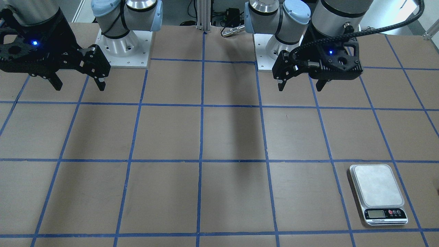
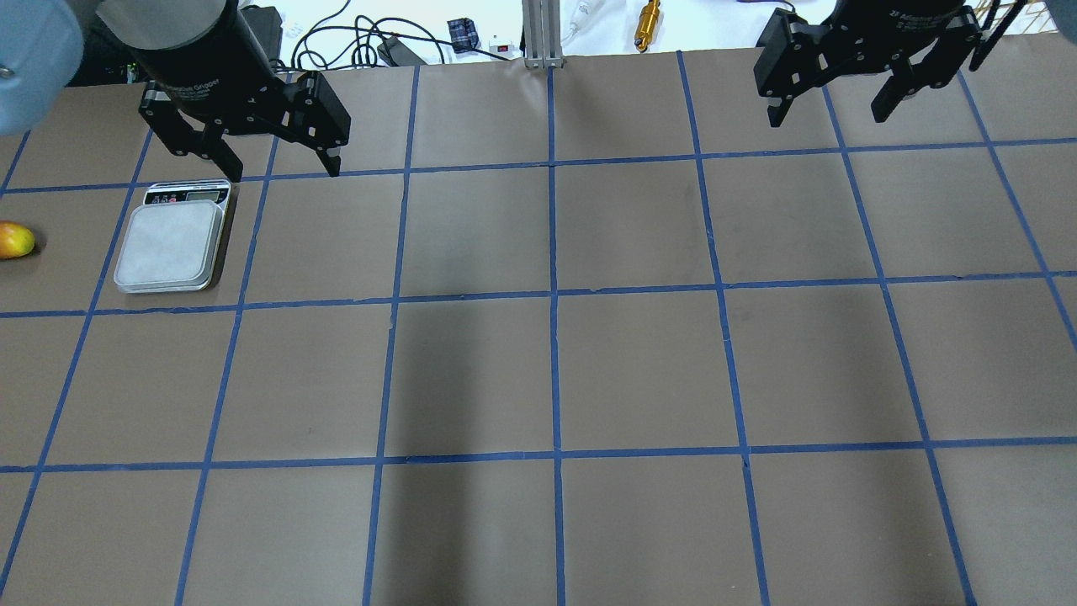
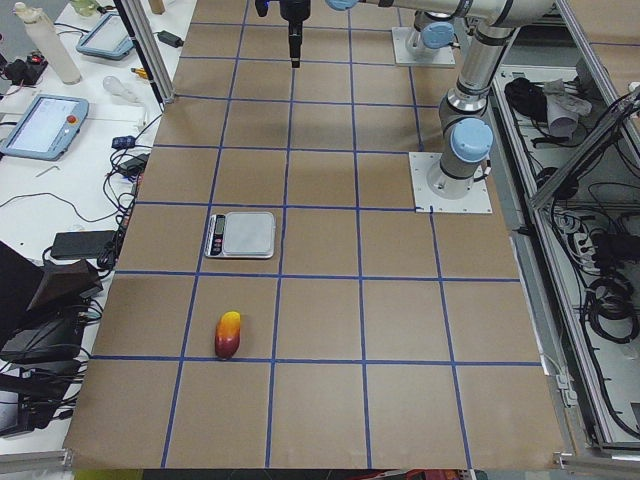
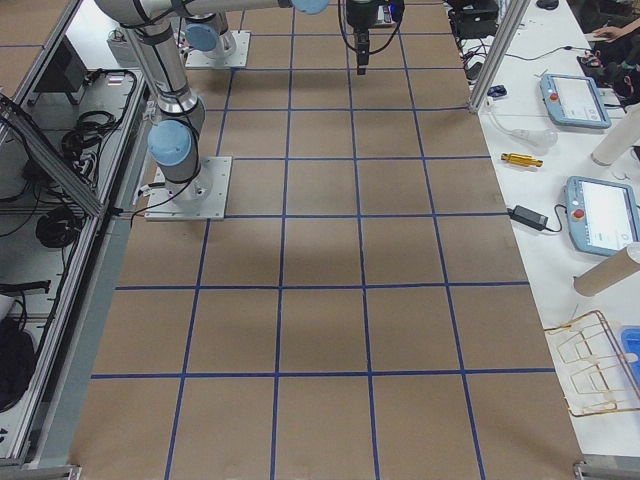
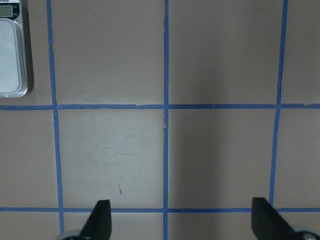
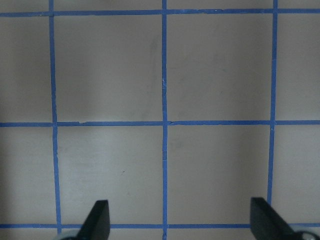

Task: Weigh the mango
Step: 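Move the left gripper toward the mango beside the silver scale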

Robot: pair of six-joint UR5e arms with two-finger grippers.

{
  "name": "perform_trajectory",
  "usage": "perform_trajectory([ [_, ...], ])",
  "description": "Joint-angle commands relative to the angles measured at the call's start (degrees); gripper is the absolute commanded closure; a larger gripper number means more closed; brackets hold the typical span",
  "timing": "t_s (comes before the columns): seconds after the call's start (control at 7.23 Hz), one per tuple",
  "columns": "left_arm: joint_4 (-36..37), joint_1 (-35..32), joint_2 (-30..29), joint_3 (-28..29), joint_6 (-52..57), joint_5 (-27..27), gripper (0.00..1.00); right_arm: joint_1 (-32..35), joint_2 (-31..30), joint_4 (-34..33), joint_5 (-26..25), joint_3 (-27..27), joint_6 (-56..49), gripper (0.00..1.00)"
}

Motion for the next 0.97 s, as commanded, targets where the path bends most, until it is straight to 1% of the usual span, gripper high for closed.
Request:
perform_trajectory([
  [0.0,0.0,0.0,0.1,0.0,0.3,0.1,0.00,-0.1,0.0,0.0,0.0,0.0,0.0,0.00],
  [0.28,-0.1,0.1,0.5,0.1,3.1,0.2,0.00,0.0,0.0,0.0,0.0,0.0,0.0,0.00],
  [0.41,-0.4,0.7,1.5,0.0,7.4,0.3,0.00,0.0,0.0,0.0,0.0,0.0,0.0,0.00],
  [0.55,-0.7,2.8,2.2,0.0,12.9,0.5,0.00,0.0,0.0,0.0,0.0,0.0,0.0,0.00],
  [0.83,-3.1,10.7,3.7,0.3,23.4,0.4,0.00,0.0,0.0,0.0,0.0,0.0,0.0,0.00],
])
